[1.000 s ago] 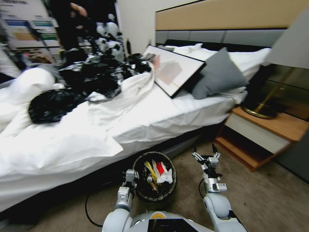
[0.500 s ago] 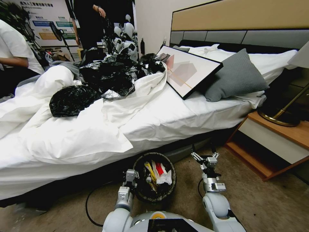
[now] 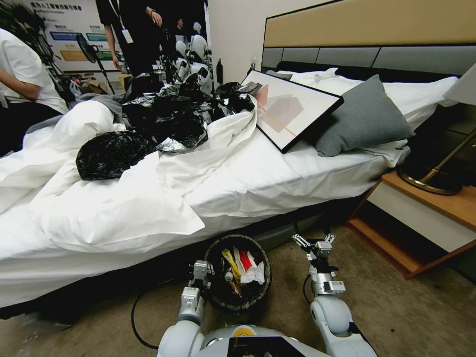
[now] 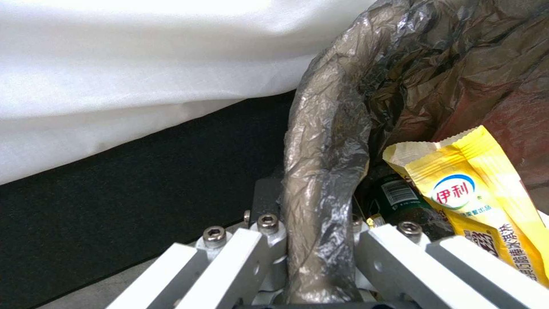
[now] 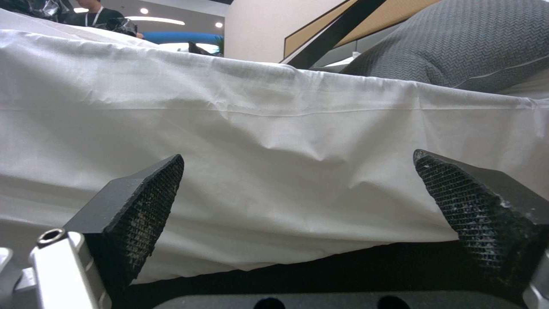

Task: Pick up the trash bin, then pick up the garbage from the floor and place it into the trash bin.

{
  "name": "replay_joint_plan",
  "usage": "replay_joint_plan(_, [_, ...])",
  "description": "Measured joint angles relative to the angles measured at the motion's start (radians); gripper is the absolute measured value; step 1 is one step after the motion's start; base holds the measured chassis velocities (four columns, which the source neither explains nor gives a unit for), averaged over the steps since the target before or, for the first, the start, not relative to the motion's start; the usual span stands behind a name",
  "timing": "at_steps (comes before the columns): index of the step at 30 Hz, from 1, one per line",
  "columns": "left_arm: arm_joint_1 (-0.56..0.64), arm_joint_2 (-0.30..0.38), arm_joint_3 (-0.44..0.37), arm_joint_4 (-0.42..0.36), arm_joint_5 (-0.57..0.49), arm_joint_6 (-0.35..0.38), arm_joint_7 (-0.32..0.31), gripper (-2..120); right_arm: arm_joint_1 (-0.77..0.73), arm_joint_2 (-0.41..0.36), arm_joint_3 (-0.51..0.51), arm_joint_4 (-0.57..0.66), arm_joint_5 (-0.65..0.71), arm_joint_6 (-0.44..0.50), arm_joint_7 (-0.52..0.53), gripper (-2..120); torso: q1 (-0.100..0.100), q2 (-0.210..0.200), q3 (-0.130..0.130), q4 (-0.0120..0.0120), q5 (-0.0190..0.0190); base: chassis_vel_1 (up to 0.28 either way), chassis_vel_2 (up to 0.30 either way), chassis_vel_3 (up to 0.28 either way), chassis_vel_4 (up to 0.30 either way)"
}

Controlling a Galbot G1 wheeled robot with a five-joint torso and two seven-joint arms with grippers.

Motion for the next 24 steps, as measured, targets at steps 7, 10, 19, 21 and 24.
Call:
replay_joint_plan(7, [0.000,0.000,0.000,-0.002,-0.001,0.000,0.002,1,0.001,0.000,0.000,-0.001,0.000,0.000,0.000,100,0.000,0.000,0.000,-0.0001,-0.0001,0.000,0.000,0.000,0.000])
replay_joint_plan(10, [0.002,0.001,0.000,-0.002,-0.001,0.000,0.004,1,0.001,0.000,0.000,-0.001,0.000,0.000,0.000,100,0.000,0.000,0.000,0.0000,-0.0001,0.041,0.059,0.056,0.049])
replay_joint_plan(19, [0.006,0.002,0.001,-0.004,0.001,0.000,0.006,1,-0.003,-0.001,-0.001,0.000,-0.001,0.001,0.000,100,0.000,0.000,0.000,0.0001,0.0001,0.078,0.084,0.085,0.087])
replay_joint_plan(21, [0.007,0.002,0.001,-0.004,0.001,0.000,0.006,1,-0.003,-0.001,0.000,0.001,-0.001,0.001,0.000,100,0.000,0.000,0.000,0.0002,0.0002,0.100,0.100,0.113,0.111])
replay_joint_plan(24, [0.009,0.003,0.001,-0.006,0.002,0.000,0.006,1,-0.003,-0.002,-0.001,0.003,-0.001,0.000,0.000,100,0.000,0.000,0.000,0.0002,0.0001,0.108,0.105,0.110,0.110])
